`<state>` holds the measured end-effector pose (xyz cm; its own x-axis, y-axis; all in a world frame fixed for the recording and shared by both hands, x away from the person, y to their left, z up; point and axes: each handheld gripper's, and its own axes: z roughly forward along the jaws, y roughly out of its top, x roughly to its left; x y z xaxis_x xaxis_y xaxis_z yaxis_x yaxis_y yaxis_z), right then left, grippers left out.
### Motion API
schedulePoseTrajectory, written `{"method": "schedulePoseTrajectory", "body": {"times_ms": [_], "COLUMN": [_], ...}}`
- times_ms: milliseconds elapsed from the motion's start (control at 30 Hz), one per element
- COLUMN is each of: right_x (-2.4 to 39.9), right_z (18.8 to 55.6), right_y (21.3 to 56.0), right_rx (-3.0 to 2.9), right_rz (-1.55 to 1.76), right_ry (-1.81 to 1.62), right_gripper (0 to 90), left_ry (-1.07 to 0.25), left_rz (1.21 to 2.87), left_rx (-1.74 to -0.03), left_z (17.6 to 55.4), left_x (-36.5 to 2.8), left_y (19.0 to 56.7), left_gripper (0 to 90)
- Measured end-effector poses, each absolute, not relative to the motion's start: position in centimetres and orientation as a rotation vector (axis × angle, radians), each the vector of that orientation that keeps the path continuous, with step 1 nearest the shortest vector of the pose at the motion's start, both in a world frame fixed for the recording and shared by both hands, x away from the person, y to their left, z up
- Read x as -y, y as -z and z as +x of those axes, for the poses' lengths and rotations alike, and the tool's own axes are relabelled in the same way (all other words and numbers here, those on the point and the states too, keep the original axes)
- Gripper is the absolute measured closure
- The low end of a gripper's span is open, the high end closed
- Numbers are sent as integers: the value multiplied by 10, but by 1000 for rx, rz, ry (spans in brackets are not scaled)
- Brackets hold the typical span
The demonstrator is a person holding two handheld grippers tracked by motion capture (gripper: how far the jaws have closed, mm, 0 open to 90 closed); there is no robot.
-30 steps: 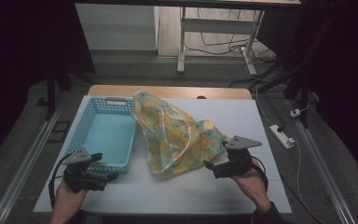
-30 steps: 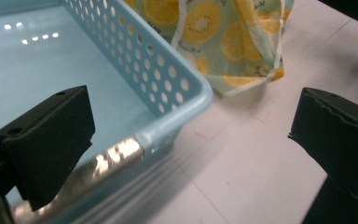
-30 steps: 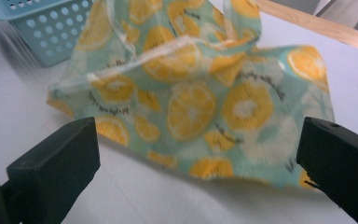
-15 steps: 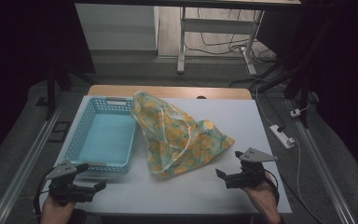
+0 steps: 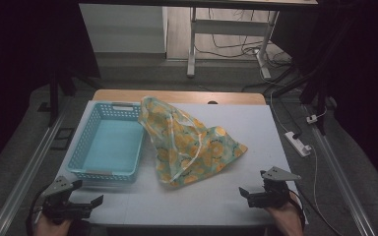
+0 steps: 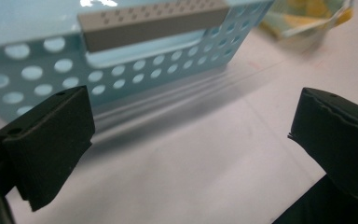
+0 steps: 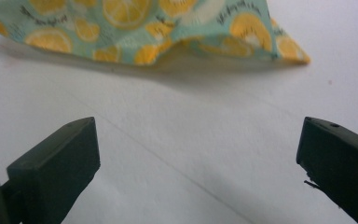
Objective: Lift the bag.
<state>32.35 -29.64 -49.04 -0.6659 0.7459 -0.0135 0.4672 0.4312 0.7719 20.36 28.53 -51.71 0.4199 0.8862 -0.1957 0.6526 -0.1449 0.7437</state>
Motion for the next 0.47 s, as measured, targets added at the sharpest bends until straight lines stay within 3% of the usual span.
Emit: {"method": "schedulePoseTrajectory", "body": {"times_ms": [467], "right_x": [309], "right_z": [318], "right_y": [503], "right_rx": [-2387], "right_rz": [1152], "right_ry": [-1015], "right_gripper": [1], "left_ry": [-331], "left_rz": [1925], "left_rx": [-1350], "left_z": [202], "left_x": [-286], "left_y": [521], "left_gripper": [0]}}
